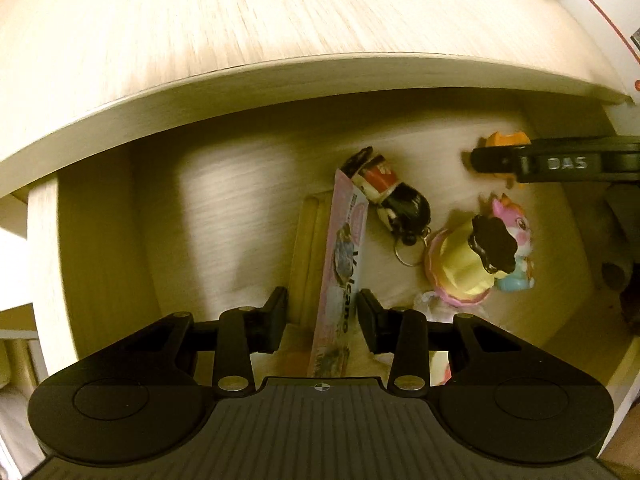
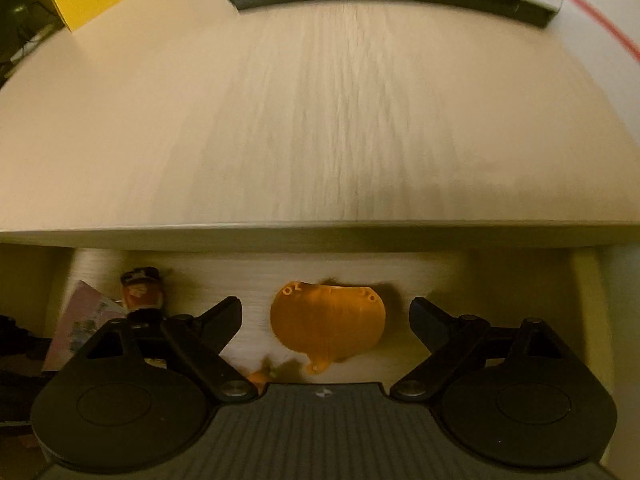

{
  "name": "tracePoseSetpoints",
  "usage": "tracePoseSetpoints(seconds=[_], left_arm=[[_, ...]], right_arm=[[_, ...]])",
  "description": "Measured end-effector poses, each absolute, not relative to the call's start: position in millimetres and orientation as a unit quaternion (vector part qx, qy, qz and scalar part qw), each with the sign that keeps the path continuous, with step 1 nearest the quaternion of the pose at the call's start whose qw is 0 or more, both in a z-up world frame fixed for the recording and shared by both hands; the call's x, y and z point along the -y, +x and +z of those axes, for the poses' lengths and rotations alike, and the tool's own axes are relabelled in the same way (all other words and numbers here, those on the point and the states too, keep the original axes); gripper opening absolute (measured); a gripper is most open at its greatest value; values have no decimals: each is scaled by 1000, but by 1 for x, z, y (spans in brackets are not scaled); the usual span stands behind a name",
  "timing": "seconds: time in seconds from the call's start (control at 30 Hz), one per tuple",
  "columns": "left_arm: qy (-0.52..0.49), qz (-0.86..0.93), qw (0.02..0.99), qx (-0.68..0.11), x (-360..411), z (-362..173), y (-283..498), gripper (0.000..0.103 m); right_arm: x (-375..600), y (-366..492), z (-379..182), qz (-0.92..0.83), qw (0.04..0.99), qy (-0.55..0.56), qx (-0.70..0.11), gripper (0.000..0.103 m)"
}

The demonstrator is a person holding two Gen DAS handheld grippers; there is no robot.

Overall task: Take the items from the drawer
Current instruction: 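Grasp the orange pumpkin with the right gripper while the left grasps the pink Volcano card, then set the pumpkin on the desktop with the right gripper while the left stands the card there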

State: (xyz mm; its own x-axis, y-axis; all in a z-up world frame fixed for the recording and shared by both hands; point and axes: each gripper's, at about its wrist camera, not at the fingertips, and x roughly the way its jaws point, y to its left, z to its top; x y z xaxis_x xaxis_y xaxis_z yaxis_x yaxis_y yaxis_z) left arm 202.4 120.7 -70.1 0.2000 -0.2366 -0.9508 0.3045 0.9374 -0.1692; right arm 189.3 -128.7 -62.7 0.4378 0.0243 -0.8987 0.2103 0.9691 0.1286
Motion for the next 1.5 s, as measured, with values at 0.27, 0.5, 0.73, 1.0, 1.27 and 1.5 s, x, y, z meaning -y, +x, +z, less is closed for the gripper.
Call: tracePoseSetpoints(seconds=[0.27, 0.5, 0.73, 1.0, 1.27, 1.5], left_arm=[[34, -195, 784, -588, -137, -36, 178, 41], [-9, -227, 827, -515, -170, 35, 134, 41], [-92, -236, 878, -405, -192, 119, 165, 41], [-100, -208, 891, -391, -146, 92, 268, 42], [-99, -204, 882, -413, -129, 41, 311, 41], [-81, -173, 889, -417, -138, 30, 322, 40]], right_arm=[[131, 177, -45, -36, 839, 121, -529, 61], [121, 125, 12, -12, 857, 120, -501, 61], [123, 109, 101, -6, 911, 112, -398, 61], [99, 198, 125, -18, 932, 59, -357, 61], [87, 250, 78, -15, 922, 32, -385, 61], [73, 269, 57, 5, 922, 7, -388, 61]])
